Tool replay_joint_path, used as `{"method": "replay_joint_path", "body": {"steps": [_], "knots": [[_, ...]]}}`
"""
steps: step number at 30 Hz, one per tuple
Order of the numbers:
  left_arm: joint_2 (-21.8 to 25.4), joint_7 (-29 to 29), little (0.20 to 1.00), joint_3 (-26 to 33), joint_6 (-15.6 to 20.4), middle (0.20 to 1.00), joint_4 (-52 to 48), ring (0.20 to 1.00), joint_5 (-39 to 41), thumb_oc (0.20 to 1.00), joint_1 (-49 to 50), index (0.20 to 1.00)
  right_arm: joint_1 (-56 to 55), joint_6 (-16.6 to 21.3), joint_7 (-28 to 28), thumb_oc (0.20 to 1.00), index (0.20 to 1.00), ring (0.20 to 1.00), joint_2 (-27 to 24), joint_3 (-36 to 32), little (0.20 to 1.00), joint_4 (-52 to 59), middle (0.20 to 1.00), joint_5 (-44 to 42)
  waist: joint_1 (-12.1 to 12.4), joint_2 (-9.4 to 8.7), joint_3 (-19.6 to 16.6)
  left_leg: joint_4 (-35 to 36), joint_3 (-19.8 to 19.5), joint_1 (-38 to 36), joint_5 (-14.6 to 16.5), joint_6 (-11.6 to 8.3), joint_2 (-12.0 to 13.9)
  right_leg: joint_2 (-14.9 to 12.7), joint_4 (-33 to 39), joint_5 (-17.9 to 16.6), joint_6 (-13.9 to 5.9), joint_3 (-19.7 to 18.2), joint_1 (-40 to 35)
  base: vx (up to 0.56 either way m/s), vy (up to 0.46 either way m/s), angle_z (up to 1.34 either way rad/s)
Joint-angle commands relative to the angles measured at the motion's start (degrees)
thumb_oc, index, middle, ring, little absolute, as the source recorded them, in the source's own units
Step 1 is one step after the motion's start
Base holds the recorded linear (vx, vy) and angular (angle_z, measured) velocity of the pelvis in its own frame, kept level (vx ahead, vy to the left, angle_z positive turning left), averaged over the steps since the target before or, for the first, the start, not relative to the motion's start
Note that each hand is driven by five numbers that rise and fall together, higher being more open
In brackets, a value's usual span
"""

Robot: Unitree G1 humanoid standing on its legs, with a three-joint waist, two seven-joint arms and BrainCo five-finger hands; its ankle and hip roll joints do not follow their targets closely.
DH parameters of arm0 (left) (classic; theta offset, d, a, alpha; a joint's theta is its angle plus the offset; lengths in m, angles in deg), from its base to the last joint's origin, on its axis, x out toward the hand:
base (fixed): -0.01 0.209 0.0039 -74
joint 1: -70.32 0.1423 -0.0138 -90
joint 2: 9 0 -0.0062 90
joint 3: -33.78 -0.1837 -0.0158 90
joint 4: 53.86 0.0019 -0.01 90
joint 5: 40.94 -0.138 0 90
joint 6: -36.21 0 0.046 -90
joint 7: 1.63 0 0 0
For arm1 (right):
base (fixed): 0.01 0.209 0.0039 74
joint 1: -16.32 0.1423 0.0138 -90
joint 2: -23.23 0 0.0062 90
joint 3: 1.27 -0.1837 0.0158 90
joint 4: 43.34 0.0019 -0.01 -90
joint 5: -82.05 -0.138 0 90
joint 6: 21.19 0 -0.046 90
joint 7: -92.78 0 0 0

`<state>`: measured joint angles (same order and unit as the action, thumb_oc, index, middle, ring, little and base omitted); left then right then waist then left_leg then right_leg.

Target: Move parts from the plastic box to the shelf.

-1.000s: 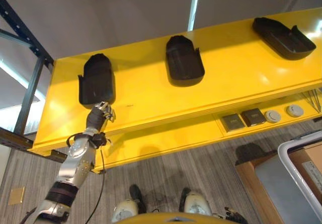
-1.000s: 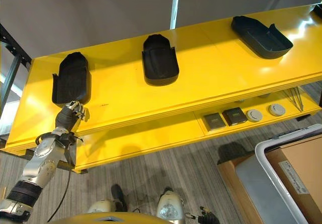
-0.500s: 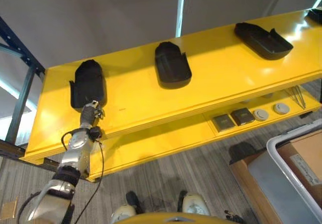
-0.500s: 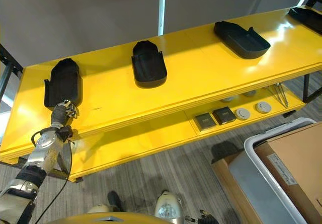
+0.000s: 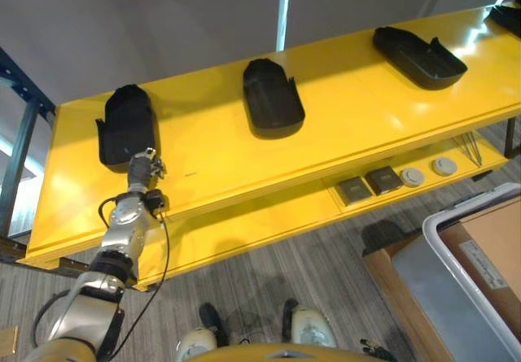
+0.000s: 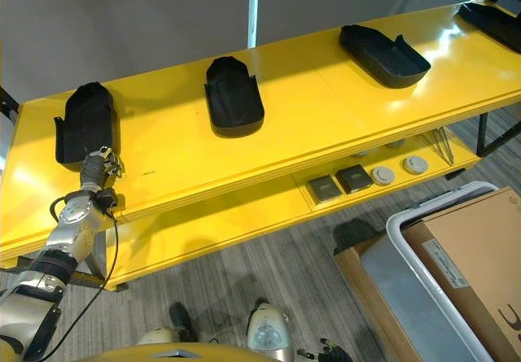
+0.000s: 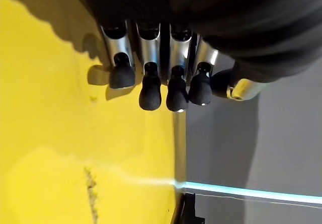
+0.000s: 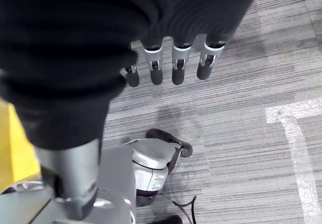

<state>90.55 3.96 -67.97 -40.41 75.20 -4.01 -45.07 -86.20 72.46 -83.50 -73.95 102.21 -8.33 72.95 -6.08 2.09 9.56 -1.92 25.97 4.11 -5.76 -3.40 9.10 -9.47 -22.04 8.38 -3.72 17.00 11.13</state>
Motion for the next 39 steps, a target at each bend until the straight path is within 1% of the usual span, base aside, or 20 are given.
{"method": "replay_joint_path", "body": {"steps": [1, 4, 7, 9, 10, 11, 12, 16, 18, 19, 20, 22, 24, 25, 26, 27, 28, 29, 33, 39], "knots": [[1.92, -3.29, 1.0, -0.86, 3.76, 1.0, -3.97, 1.0, -0.14, 1.0, -1.2, 1.0, 1.4, 1.55, 0.81, 1.0, 1.0, 1.0, 0.0, 1.84, 1.0, -0.76, 1.0, -0.22, 0.31, -2.23, 1.37, -4.1, -1.42, 0.76, 4.06, -1.02, 1.71, 0.51, 20.58, -9.29, -3.45, 0.51, -9.72, -0.04, -0.004, 0.01], [2.98, -7.75, 1.0, -1.23, 3.9, 1.0, -11.75, 1.0, -0.51, 1.0, 1.87, 1.0, 1.0, 2.01, 0.71, 1.0, 1.0, 1.0, 0.55, 1.31, 1.0, -0.85, 1.0, -0.03, 1.31, -2.01, 1.11, -3.57, -1.81, 0.16, 4.35, -0.87, 1.12, 0.3, 20.91, -9.41, -3.6, 1.15, -10.22, -0.04, -0.004, 0.06], [3.77, -11.91, 1.0, -1.62, 1.72, 1.0, -19.71, 1.0, -0.96, 1.0, 5.03, 1.0, 0.98, 2.09, 0.54, 1.0, 1.0, 1.0, 0.94, 0.8, 1.0, -0.93, 1.0, -0.44, 2.34, -1.76, 0.81, -3.02, -2.33, -0.26, 4.49, -0.84, 0.63, 0.19, 21.37, -9.54, -3.69, 1.69, -10.74, -0.04, -0.003, 0.11], [4.66, -19.52, 1.0, -2.65, -2.53, 1.0, -28.49, 1.0, -0.67, 1.0, 8.87, 1.0, 1.32, 1.72, 0.37, 1.0, 1.0, 1.0, 1.19, 0.26, 1.0, -0.92, 1.0, -0.69, 3.66, -1.33, 0.4, -2.07, -2.86, -0.93, 4.56, -0.83, 0.03, 0.02, 21.97, -9.88, -3.94, 2.43, -11.27, -0.07, 0.013, 0.12], [5.3, -25.4, 1.0, -4.04, -6.98, 1.0, -33.95, 1.0, -0.22, 1.0, 11.72, 1.0, 1.77, 1.12, 0.3, 1.0, 1.0, 1.0, 1.14, 0.03, 1.0, -0.87, 1.0, -0.86, 4.55, -0.98, 0.0, -1.18, -3.13, -1.53, 4.43, -0.89, -0.4, -0.18, 22.6, -10.33, -4.24, 3.02, -11.76, -0.08, 0.023, 0.27], [5.83, -28.21, 1.0, -5.04, -8.21, 1.0, -35.75, 1.0, -0.68, 1.0, 13.1, 1.0, 2.04, 0.9, 0.31, 1.0, 1.0, 1.0, 1.07, 0.02, 1.0, -0.98, 1.0, -0.9, 4.88, -0.82, -0.23, -0.78, -3.17, -1.87, 4.35, -0.91, -0.52, -0.28, 22.88, -10.55, -4.39, 3.29, -12.0, -0.05, 0.022, 0.24], [5.99, -29.09, 1.0, -5.26, -8.27, 1.0, -36.16, 1.0, -0.77, 1.0, 13.51, 1.0, 2.08, 0.83, 0.29, 1.0, 1.0, 1.0, 1.07, 0.05, 1.0, -1.0, 1.0, -0.94, 4.96, -0.8, -0.32, -0.62, -3.16, -2.0, 4.31, -0.91, -0.56, -0.3, 22.97, -10.63, -4.44, 3.36, -12.08, -0.04, 0.016, 0.12], [7.62, -36.39, 1.0, -11.61, -13.66, 1.0, -38.59, 1.0, -3.24, 1.0, 19.28, 1.0, 3.74, 0.02, 0.85, 1.0, 1.0, 1.0, 0.42, 0.79, 1.0, -2.03, 1.0, -0.24, 5.6, -0.33, -1.35, 1.48, -3.38, -3.88, 3.75, -1.25, -0.99, -0.48, 24.42, -11.59, -5.29, 4.0, -13.08, -0.04, 0.019, 0.04], [7.87, -38.1, 1.0, -12.84, -15.11, 1.0, -37.39, 1.0, -0.81, 1.0, 20.68, 1.0, 4.18, -0.09, 0.96, 1.0, 1.0, 1.0, 0.16, 1.28, 1.0, -2.42, 1.0, -0.64, 5.71, -0.25, -1.66, 2.02, -3.42, -4.39, 3.59, -1.33, -1.09, -0.53, 24.86, -11.9, -5.47, 3.99, -13.28, -0.05, 0.024, 0.02], [8.08, -41.95, 1.0, -13.08, -18.72, 1.0, -36.15, 1.0, 2.5, 1.0, 23.05, 1.0, 4.51, -0.77, 0.89, 1.0, 1.0, 1.0, -0.21, 2.05, 1.0, -2.28, 1.0, -0.8, 5.99, -0.02, -2.15, 2.69, -3.35, -4.99, 3.58, -1.34, -1.17, -0.67, 25.58, -12.26, -5.68, 4.2, -13.57, -0.07, 0.035, 0.0], [8.12, -44.54, 1.0, -13.38, -20.4, 1.0, -34.85, 1.0, 4.05, 1.0, 24.3, 1.0, 4.61, -1.03, 0.76, 1.0, 1.0, 1.0, -0.33, 2.55, 1.0, -2.24, 1.0, -0.52, 6.09, 0.06, -2.32, 2.84, -3.33, -5.18, 3.56, -1.36, -1.16, -0.76, 25.74, -12.46, -5.8, 4.26, -13.62, -0.06, 0.03, -0.01], [8.12, -48.05, 1.0, -13.1, -19.95, 1.0, -32.01, 1.0, 4.38, 1.0, 25.95, 1.0, 4.72, -1.09, 0.84, 1.0, 1.0, 1.0, -0.67, 2.96, 1.0, -2.5, 1.0, -0.23, 6.33, 0.12, -2.48, 2.95, -3.46, -5.39, 3.63, -1.35, -1.19, -0.88, 25.96, -12.62, -5.93, 4.22, -13.72, -0.05, 0.014, 0.02], [7.55, -44.82, 1.0, -12.35, -20.95, 1.0, -27.44, 1.0, 4.61, 1.0, 27.76, 1.0, 5.32, -1.28, 1.05, 1.0, 1.0, 1.0, -0.95, 3.3, 1.0, -3.36, 1.0, -0.43, 6.73, 0.04, -2.69, 2.93, -3.81, -5.42, 3.63, -1.36, -1.18, -0.99, 25.95, -12.71, -6.06, 4.25, -13.75, -0.05, 0.011, 0.08], [6.98, -40.3, 1.0, -12.25, -19.4, 1.0, -22.66, 1.0, 2.22, 1.0, 28.08, 1.0, 5.55, -1.29, 0.98, 1.0, 1.0, 1.0, -0.95, 3.54, 1.0, -3.84, 1.0, -0.78, 6.95, -0.03, -2.87, 3.16, -4.12, -5.55, 3.62, -1.29, -1.24, -1.01, 25.84, -12.71, -6.08, 4.26, -13.73, -0.06, 0.013, 0.04], [5.32, -32.61, 1.0, -11.18, -17.72, 1.0, -16.02, 1.0, 1.68, 1.0, 29.09, 1.0, 5.49, -1.09, 0.83, 1.0, 1.0, 1.0, -0.54, 3.39, 1.0, -4.39, 1.0, -0.91, 7.34, -0.23, -3.04, 3.29, -4.46, -5.63, 3.66, -1.18, -1.32, -1.04, 25.54, -12.53, -6.04, 4.35, -13.67, -0.06, 0.008, 0.11], [3.63, -29.33, 1.0, -9.83, -15.67, 1.0, -10.12, 1.0, 0.54, 1.0, 29.66, 1.0, 5.31, -0.76, 0.66, 1.0, 1.0, 1.0, 0.09, 3.06, 1.0, -4.95, 1.0, -0.62, 7.64, -0.41, -3.22, 3.55, -4.67, -5.77, 3.72, -1.04, -1.42, -1.07, 25.33, -12.42, -5.99, 4.5, -13.61, -0.07, -0.012, 0.11], [0.61, -23.11, 1.0, -6.96, -11.38, 1.0, -0.67, 1.0, -5.82, 1.0, 30.34, 1.0, 5.25, -0.78, 0.33, 1.0, 1.0, 1.0, 1.24, 2.59, 1.0, -5.59, 1.0, 0.07, 8.08, -0.75, -3.32, 3.69, -4.99, -5.81, 3.75, -0.88, -1.59, -1.09, 25.09, -12.26, -5.82, 4.68, -13.6, -0.05, -0.03, 0.13], [-1.28, -20.16, 1.0, -5.46, -5.6, 1.0, 5.88, 1.0, -8.94, 1.0, 30.13, 1.0, 5.41, -0.58, -0.05, 1.0, 1.0, 1.0, 2.15, 2.49, 1.0, -6.31, 1.0, 0.37, 8.26, -1.04, -3.37, 3.81, -5.18, -5.92, 3.72, -0.84, -1.66, -1.09, 24.99, -12.25, -5.76, 4.77, -13.69, -0.04, -0.046, 0.12], [-7.43, -22.38, 1.0, -3.37, -3.43, 1.0, 23.5, 1.0, -13.06, 1.0, 28.72, 1.0, 7.08, 0.79, 0.13, 1.0, 1.0, 1.0, 4.59, 1.89, 1.0, -10.27, 1.0, 0.93, 8.75, -1.91, -3.68, 4.68, -6.1, -6.8, 3.8, -0.7, -1.99, -0.71, 24.93, -11.9, -5.55, 4.76, -14.39, 0.0, -0.032, 0.27], [-10.21, -19.4, 1.0, -1.46, -3.65, 1.0, 29.83, 1.0, -16.75, 1.0, 27.35, 1.0, 8.11, 0.82, -0.01, 1.0, 1.0, 1.0, 6.42, 2.26, 1.0, -11.97, 1.0, 2.3, 8.19, -2.42, -4.37, 5.49, -6.63, -8.01, 4.16, -0.67, -2.52, -0.35, 24.89, -11.4, -5.49, 3.66, -14.97, 0.03, 0.006, -0.02]]}}
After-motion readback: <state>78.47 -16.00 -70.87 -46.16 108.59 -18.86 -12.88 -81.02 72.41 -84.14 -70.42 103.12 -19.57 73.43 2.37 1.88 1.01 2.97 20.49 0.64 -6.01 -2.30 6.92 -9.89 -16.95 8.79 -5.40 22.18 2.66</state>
